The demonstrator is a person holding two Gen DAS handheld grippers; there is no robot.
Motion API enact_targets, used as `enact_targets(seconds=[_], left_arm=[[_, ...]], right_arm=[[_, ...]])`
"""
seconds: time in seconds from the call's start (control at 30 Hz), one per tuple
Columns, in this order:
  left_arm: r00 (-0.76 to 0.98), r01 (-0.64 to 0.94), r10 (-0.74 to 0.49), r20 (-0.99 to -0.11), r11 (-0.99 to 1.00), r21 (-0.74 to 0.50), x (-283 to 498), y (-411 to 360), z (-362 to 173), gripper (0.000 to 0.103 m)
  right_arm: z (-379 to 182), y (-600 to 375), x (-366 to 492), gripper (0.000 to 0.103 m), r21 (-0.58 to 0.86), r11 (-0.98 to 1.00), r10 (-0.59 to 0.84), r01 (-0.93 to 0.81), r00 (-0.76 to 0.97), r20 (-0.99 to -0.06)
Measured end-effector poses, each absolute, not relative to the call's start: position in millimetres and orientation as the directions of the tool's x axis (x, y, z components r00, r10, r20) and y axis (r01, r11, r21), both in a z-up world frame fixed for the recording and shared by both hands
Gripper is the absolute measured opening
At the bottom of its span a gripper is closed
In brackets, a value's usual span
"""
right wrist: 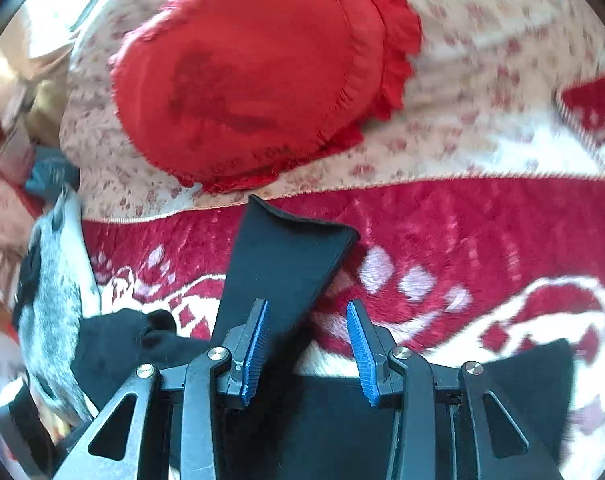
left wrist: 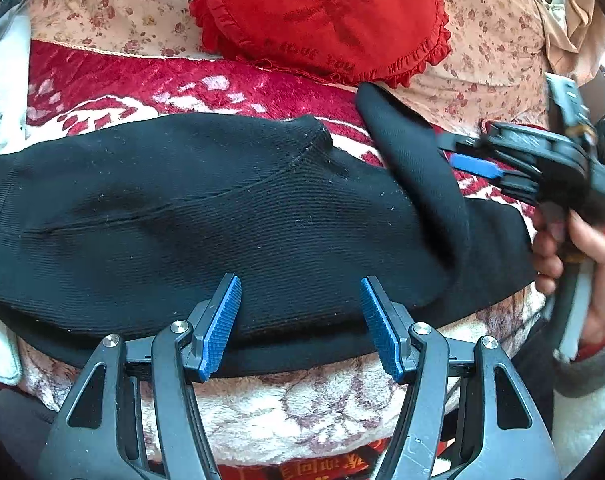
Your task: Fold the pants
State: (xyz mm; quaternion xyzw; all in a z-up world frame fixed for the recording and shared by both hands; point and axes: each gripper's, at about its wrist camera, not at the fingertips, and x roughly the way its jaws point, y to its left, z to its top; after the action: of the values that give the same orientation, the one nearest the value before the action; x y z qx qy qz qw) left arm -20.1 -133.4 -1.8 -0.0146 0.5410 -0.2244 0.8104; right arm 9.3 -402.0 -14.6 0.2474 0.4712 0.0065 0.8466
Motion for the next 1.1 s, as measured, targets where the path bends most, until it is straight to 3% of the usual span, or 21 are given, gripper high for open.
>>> enact_targets(seconds=[0.1, 0.13, 0.17, 0.2, 0.57, 0.77, 0.93, 1.03, 1.1], left_arm=[[0.308, 0.339, -0.378, -0.873, 0.901, -0.27, -18.6, -132.8, -2.6, 0.062], [0.309, 0.339, -0.377, -0.873, 0.901, -0.27, -18.9, -132.7, -2.1, 0.062], [0.311, 0.34, -0.377, -0.873, 0.902, -0.268, -19.9, -132.5, -1.6, 0.062], [0.313, 0.34, -0.376, -0.872, 0.902, -0.266, -20.2, -131.8, -1.3, 0.062], [0.312, 0.348, -0.4, -0.862, 0.892, -0.288, -32.2, -132.4, 3.4, 0.062], [0.322, 0.334, -0.398, -0.859, 0.897, -0.29, -39.6, -124.8, 9.6, 0.062], [0.362, 0.284, -0.387, -0.848, 0.912, -0.295, -42.6, -98.9, 17.5, 0.062], [0.379, 0.227, -0.368, -0.849, 0.926, -0.3, -43.2, -72.3, 16.6, 0.062], [0.381, 0.173, -0.354, -0.854, 0.935, -0.31, -40.0, -52.2, 12.9, 0.062]], right_arm=[[-30.8, -402.7, 29.5, 0.037, 0.474, 0.847, 0.284, 0.239, 0.551, -0.785], [-36.7, -402.9, 37.0, 0.029, 0.479, 0.841, 0.282, 0.252, 0.551, -0.785], [-39.4, -403.7, 38.9, 0.008, 0.476, 0.838, 0.273, 0.267, 0.551, -0.789], [-39.4, -407.0, 39.0, 0.004, 0.469, 0.835, 0.254, 0.288, 0.554, -0.793], [33.8, -429.3, -84.7, 0.004, 0.138, 0.971, 0.012, 0.193, 0.541, -0.841], [21.1, -434.6, -142.7, 0.004, 0.125, 0.971, 0.013, 0.204, 0.478, -0.878], [-17.5, -440.8, -127.7, 0.004, 0.067, 0.963, -0.042, 0.261, 0.391, -0.919], [-17.9, -445.0, -127.2, 0.012, 0.1, 0.946, -0.03, 0.308, 0.391, -0.92], [-4.3, -436.9, -131.7, 0.023, 0.063, 0.957, -0.066, 0.283, 0.425, -0.903]])
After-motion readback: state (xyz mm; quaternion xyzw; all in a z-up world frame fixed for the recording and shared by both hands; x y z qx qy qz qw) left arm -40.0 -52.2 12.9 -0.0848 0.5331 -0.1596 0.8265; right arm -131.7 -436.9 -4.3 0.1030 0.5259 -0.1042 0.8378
